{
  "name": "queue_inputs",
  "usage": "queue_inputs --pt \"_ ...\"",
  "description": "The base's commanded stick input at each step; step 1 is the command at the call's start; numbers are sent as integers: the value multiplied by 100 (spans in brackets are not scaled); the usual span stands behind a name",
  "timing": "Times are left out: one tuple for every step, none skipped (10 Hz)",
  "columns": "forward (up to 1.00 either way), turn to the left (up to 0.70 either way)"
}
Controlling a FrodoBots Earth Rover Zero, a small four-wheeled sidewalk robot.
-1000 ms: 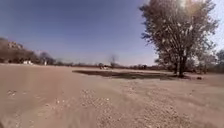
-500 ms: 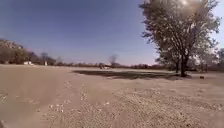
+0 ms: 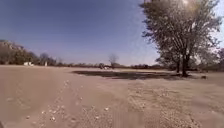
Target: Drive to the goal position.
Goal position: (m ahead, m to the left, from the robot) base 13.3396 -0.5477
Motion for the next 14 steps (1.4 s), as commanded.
queue_inputs --pt "50 0" --pt "50 0" --pt "50 0" --pt "50 0" --pt "50 0" --pt "50 0" --pt "50 0" --pt "50 0" --pt "50 0" --pt "50 0" --pt "50 0" --pt "50 0" --pt "50 0" --pt "50 0"
